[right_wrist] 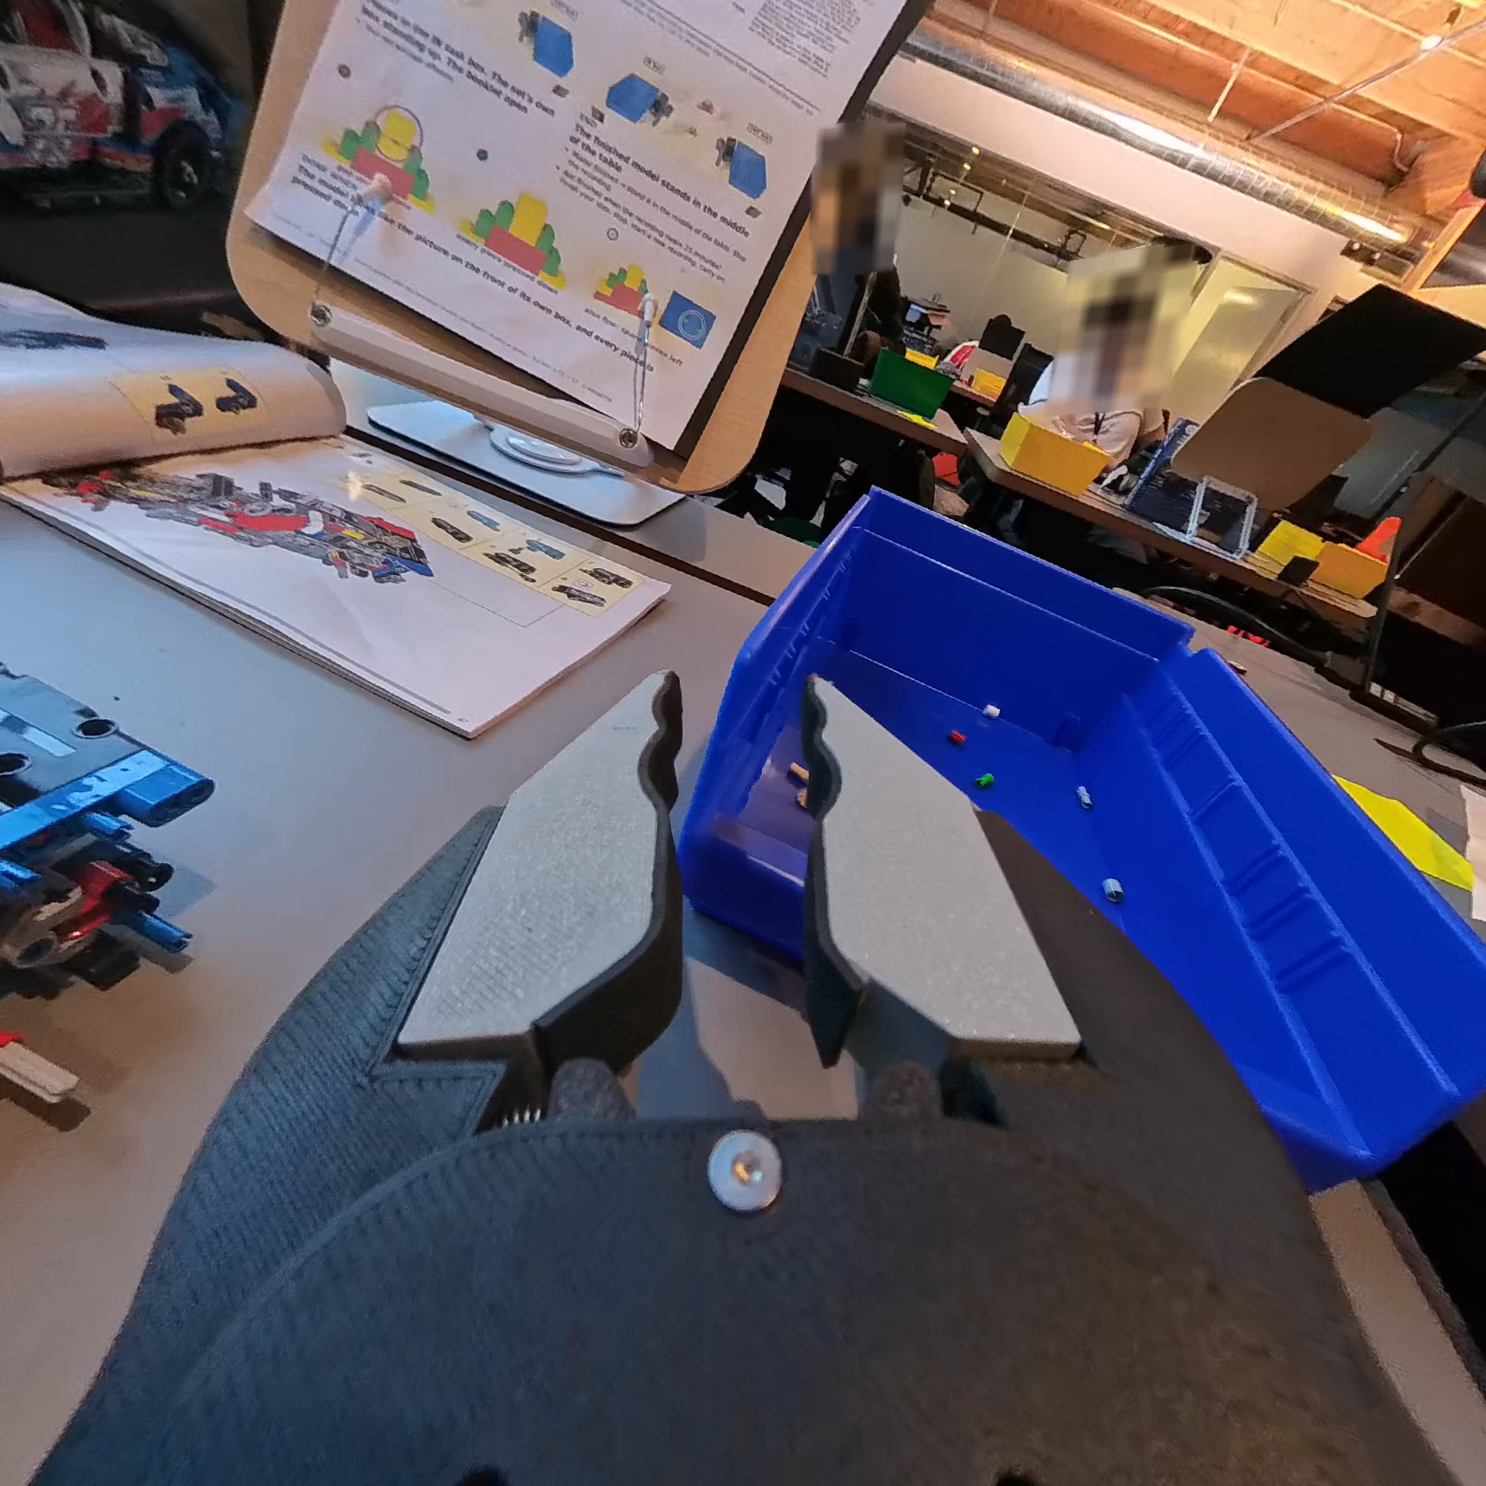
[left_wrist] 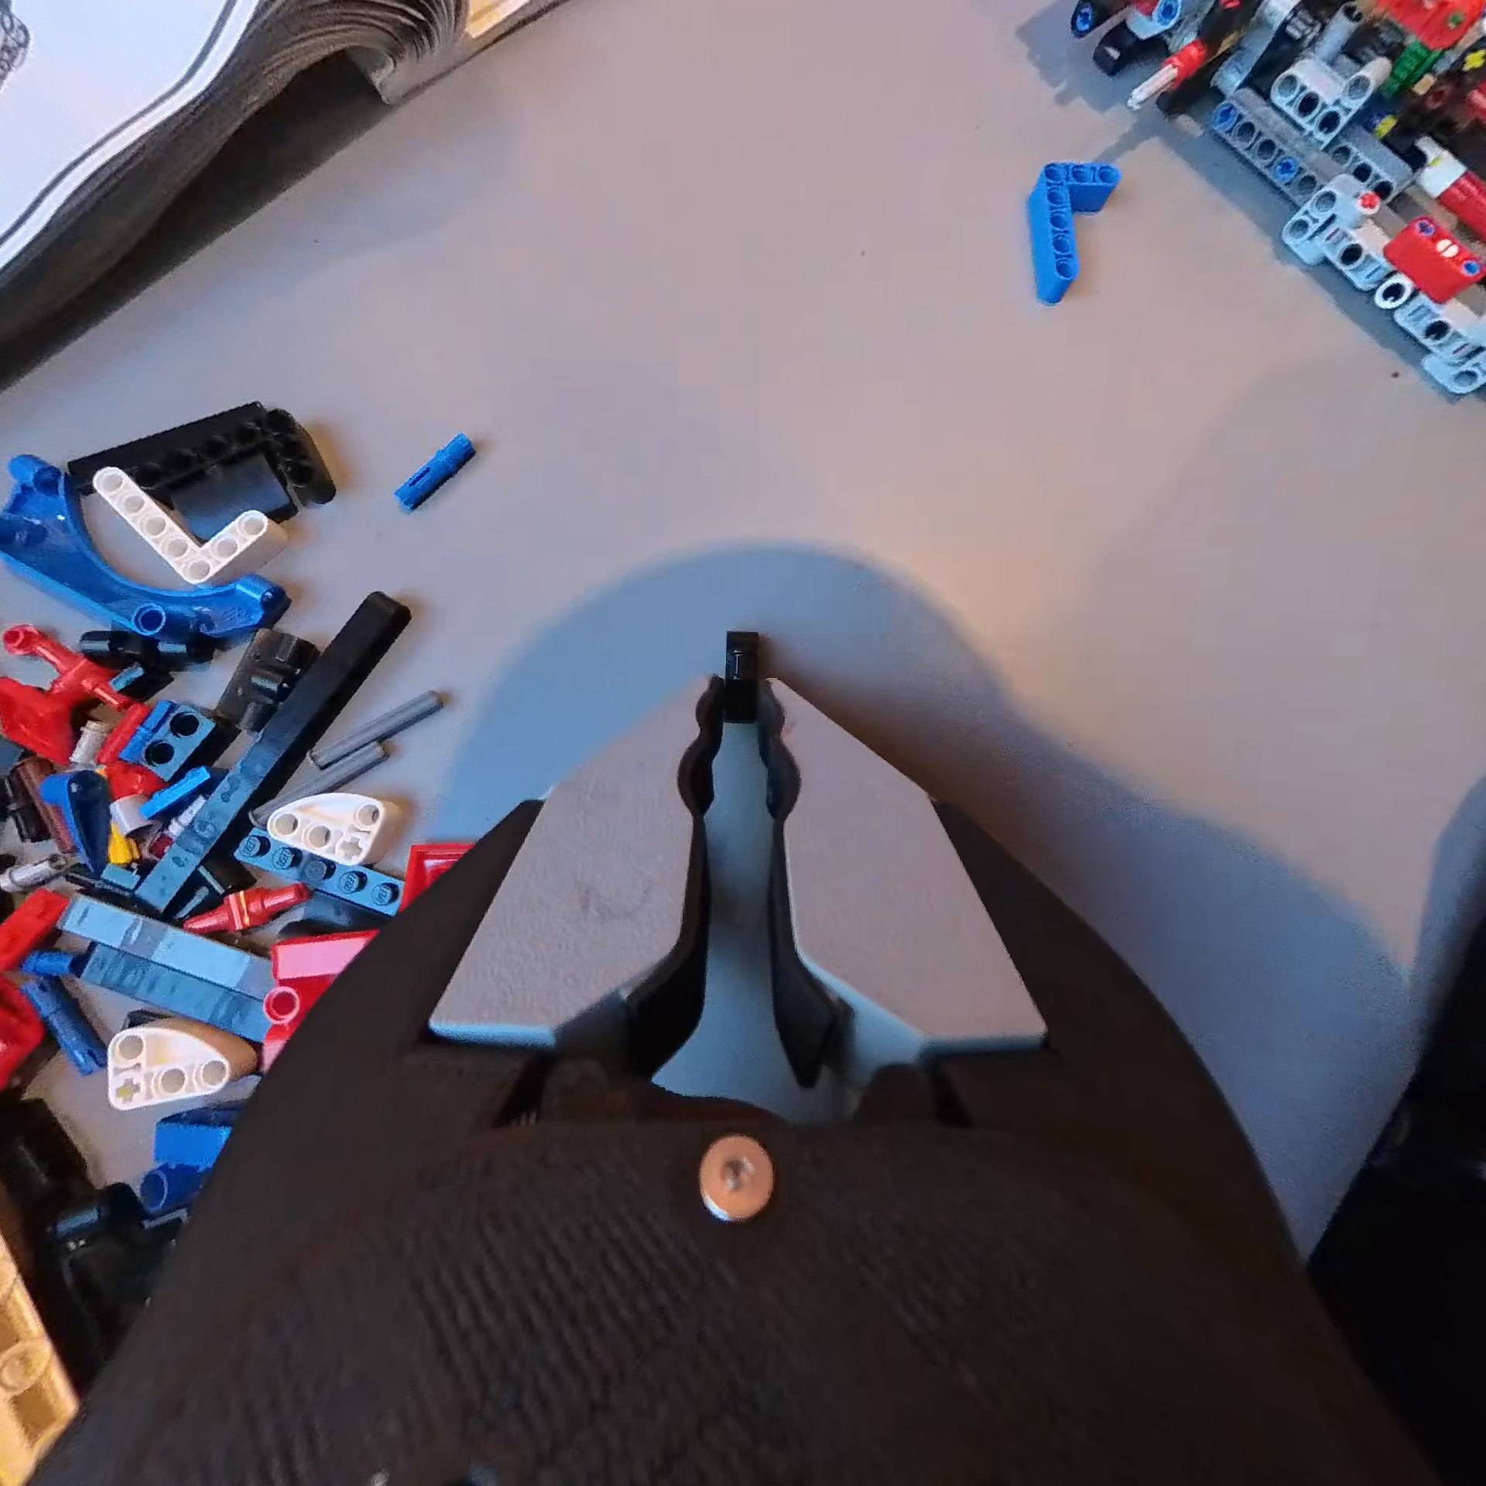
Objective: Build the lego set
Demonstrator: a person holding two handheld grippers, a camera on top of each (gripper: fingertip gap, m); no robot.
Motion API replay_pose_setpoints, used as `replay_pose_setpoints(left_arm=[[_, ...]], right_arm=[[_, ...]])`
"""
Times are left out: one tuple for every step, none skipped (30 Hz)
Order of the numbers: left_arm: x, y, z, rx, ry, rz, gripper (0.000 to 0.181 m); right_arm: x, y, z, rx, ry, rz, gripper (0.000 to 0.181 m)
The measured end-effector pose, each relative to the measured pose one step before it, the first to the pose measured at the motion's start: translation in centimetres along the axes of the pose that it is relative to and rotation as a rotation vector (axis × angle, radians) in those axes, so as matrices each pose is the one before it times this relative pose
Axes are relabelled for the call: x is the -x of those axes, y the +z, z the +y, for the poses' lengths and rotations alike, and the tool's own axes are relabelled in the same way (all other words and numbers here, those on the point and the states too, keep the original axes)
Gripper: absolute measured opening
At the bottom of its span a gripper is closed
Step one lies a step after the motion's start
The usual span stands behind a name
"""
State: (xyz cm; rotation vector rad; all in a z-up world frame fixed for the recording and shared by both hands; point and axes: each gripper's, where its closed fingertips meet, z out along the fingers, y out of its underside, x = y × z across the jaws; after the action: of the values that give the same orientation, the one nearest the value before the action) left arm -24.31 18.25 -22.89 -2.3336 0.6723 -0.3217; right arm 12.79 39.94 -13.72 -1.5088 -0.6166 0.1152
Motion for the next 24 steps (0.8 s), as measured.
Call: replay_pose_setpoints(left_arm=[[-0.177,-0.02,-0.066,-0.0064,-0.0083,0.0098,0.005],[-0.299,-0.108,-0.281,-0.0197,-0.0329,0.0275,0.005],[-0.578,-0.249,-0.56,-0.0374,-0.0638,0.0584,0.005],[-0.68,-0.387,-0.885,-0.0575,-0.0844,0.0772,0.005],[-0.493,-0.427,-0.981,-0.0625,-0.0899,0.0684,0.005],[-0.297,-0.355,-0.775,-0.0448,-0.0991,0.0582,0.005],[-0.308,-0.26,-0.604,-0.0285,-0.1117,0.0621,0.005],[-0.255,-0.238,-0.566,-0.0281,-0.1138,0.0588,0.005],[-0.147,-0.229,-0.539,-0.0315,-0.1009,0.0468,0.005],[-0.202,-0.201,-0.425,-0.0254,-0.0841,0.0443,0.005],[-0.238,-0.164,-0.258,-0.0153,-0.0651,0.0376,0.005],[0.08,-0.101,-0.159,-0.0103,-0.0344,0.0054,0.005],[0.429,-0.026,-0.05,-0.0055,0.0043,-0.0307,0.005],[0.472,0.125,0.097,0.0053,0.0282,-0.0449,0.005],[0.181,0.366,0.2,0.0142,0.0421,-0.0398,0.005],[-0.163,0.674,0.296,0.024,0.0658,-0.0357,0.005],[-0.418,1.007,0.502,0.043,0.0922,-0.0344,0.005],[-0.285,1.245,0.49,0.0515,0.1113,-0.0492,0.005],[0.201,1.281,0.305,0.0442,0.1207,-0.0789,0.005],[0.266,1.19,0.259,0.0444,0.1085,-0.0782,0.005],[-0.012,0.971,0.063,0.0331,0.096,-0.0548,0.005],[-0.04,0.722,-0.167,0.0149,0.0875,-0.0468,0.005],[-0.117,0.554,-0.282,0.0053,0.0643,-0.0305,0.005],[-0.32,0.443,-0.321,0.0015,0.0421,-0.0055,0.005]], right_arm=[[0.131,-0.006,-0.106,-0.0059,0.008,-0.0092,0.026],[0.078,-0.015,-0.043,-0.0026,0.0045,-0.0065,0.026],[0.013,-0.029,-0.004,-0.001,0.0021,-0.0017,0.026],[-0.015,-0.056,-0.059,-0.0039,0.0052,-0.0016,0.026],[0.025,-0.071,-0.106,-0.0078,0.0107,-0.0059,0.026],[0.036,-0.057,-0.097,-0.0071,0.014,-0.0083,0.026],[-0.019,-0.055,-0.04,-0.0037,0.0134,-0.0054,0.026],[-0.089,-0.053,-0.048,-0.0041,0.0117,-0.0012,0.026],[-0.105,-0.063,-0.09,-0.0073,0.0124,-0.0009,0.026],[-0.089,-0.075,-0.114,-0.0078,0.015,-0.0028,0.025],[-0.094,-0.089,-0.081,-0.0058,0.0152,-0.0022,0.025],[-0.11,-0.094,-0.088,-0.0055,0.0122,0.0,0.025],[-0.094,-0.111,-0.103,-0.0066,0.0098,0.0004,0.025],[-0.056,-0.098,-0.124,-0.0071,0.0094,-0.0014,0.025],[-0.003,-0.068,-0.107,-0.0061,0.009,-0.0035,0.025],[0.021,-0.053,-0.104,-0.0046,0.0067,-0.0034,0.025],[0.073,-0.035,-0.076,-0.0032,0.0034,-0.0039,0.025],[0.119,-0.016,-0.068,-0.0023,0.0009,-0.0054,0.025],[0.148,-0.012,-0.076,-0.0026,-0.0007,-0.0066,0.025],[0.15,-0.034,-0.113,-0.0034,-0.0024,-0.0057,0.025],[0.112,-0.05,-0.105,-0.0034,-0.0042,-0.0031,0.025],[0.102,-0.066,-0.073,-0.0024,-0.0036,-0.0014,0.025],[0.101,-0.066,-0.002,-0.0008,0.0001,-0.003,0.025],[0.101,-0.037,0.038,0.0016,0.0027,-0.0045,0.025]])
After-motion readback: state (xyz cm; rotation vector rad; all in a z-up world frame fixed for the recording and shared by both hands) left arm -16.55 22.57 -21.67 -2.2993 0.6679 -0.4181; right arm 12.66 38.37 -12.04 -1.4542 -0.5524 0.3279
